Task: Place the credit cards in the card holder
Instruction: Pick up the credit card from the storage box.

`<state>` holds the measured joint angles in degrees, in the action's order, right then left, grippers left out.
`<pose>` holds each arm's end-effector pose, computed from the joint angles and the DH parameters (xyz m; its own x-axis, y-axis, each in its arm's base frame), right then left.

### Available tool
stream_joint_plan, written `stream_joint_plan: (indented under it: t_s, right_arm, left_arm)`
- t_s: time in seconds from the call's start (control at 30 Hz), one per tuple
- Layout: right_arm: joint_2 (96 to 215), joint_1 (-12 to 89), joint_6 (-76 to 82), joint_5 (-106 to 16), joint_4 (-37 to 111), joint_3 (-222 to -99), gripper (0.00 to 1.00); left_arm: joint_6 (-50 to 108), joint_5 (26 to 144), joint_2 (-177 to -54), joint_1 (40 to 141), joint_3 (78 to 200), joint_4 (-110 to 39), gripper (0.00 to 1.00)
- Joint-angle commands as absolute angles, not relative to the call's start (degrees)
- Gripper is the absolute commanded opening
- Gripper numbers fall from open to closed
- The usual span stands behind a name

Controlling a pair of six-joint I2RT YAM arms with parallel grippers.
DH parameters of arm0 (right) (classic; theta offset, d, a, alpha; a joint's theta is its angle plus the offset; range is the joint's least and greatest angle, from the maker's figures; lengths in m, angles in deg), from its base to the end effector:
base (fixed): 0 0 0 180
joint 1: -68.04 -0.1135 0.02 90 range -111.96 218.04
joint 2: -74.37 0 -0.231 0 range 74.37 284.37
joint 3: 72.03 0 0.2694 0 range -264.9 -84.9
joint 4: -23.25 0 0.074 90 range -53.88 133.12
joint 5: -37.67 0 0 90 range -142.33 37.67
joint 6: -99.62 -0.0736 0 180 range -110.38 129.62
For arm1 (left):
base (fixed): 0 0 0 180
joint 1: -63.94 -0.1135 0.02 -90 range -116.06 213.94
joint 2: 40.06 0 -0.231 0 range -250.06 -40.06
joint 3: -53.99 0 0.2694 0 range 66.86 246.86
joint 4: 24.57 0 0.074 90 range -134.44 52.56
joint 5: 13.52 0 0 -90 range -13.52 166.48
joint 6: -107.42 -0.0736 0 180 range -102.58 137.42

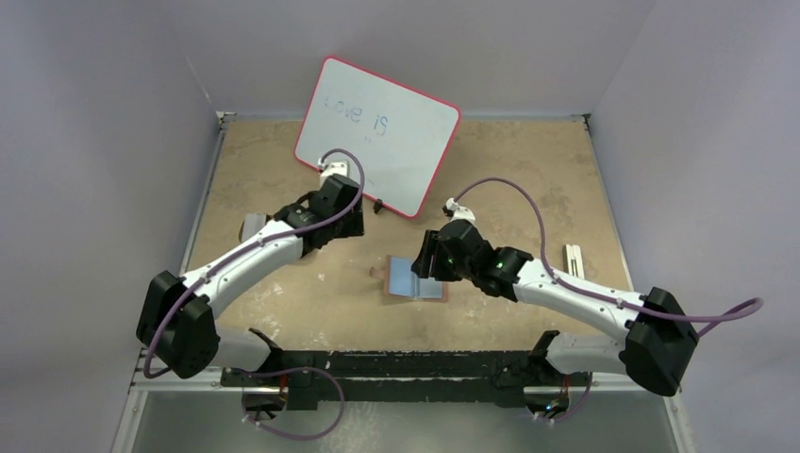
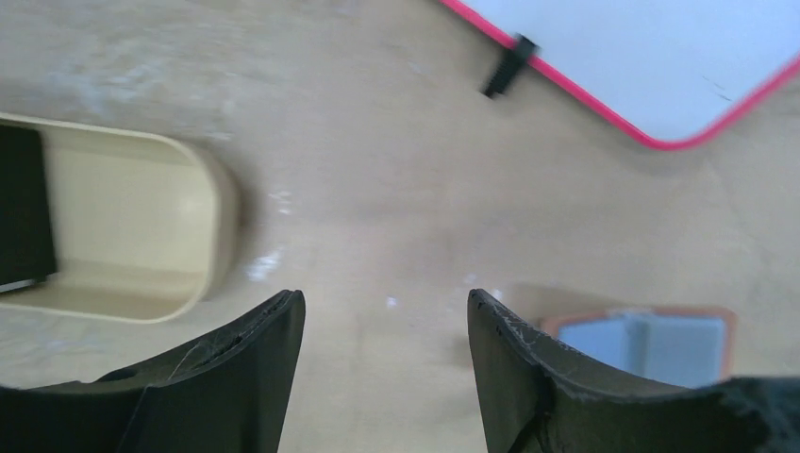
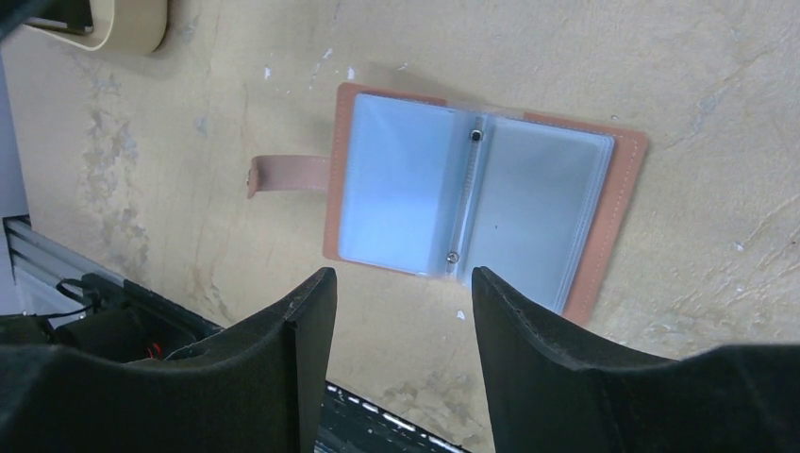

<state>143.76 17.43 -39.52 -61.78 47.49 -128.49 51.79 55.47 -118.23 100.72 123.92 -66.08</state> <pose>0.2112 0.2382 0.1809 -0.7646 0.2444 -0.5963 -0.1544 0.8288 0.5378 0.2813 -0.1773 0.1921 -0.7154 -0.1232 -0.6878 -0.0369 0.9896 -0.1389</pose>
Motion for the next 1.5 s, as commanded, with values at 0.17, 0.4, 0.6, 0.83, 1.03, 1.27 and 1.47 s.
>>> stream_joint_plan:
  t_s: [0.17, 0.4, 0.6, 0.83, 1.03, 1.27, 1.47]
  right_arm:
    - [142.11, 17.40, -36.05, -58.50, 44.05, -129.16, 0.57]
    - [141.77, 17.42, -34.47, -57.59, 44.27, -129.91, 0.57]
    - [141.60, 17.46, -34.44, -57.26, 43.35, -129.35, 0.57]
    - [141.70, 17.49, -34.90, -56.59, 42.14, -128.63, 0.57]
    - [141.28, 17.47, -34.82, -57.05, 42.13, -128.44, 0.57]
    - [140.81, 17.50, -35.00, -57.14, 41.97, -127.82, 0.57]
    - [140.33, 17.51, -34.95, -57.38, 42.33, -127.37, 0.57]
  left_arm:
    - [40.08, 33.93, -119.82, 91.44, 128.97, -76.31, 0.65]
    - [36.16, 31.86, -128.95, 83.21, 130.68, -74.62, 0.65]
    - [32.18, 33.62, -133.74, 77.35, 132.95, -76.34, 0.66]
    - [29.00, 34.26, -136.69, 74.38, 134.04, -75.91, 0.66]
    - [28.86, 34.74, -138.88, 73.10, 133.60, -74.91, 0.65]
    - [28.67, 33.90, -141.59, 72.40, 135.40, -76.32, 0.59]
    - [28.57, 32.69, -142.41, 72.21, 136.84, -77.57, 0.50]
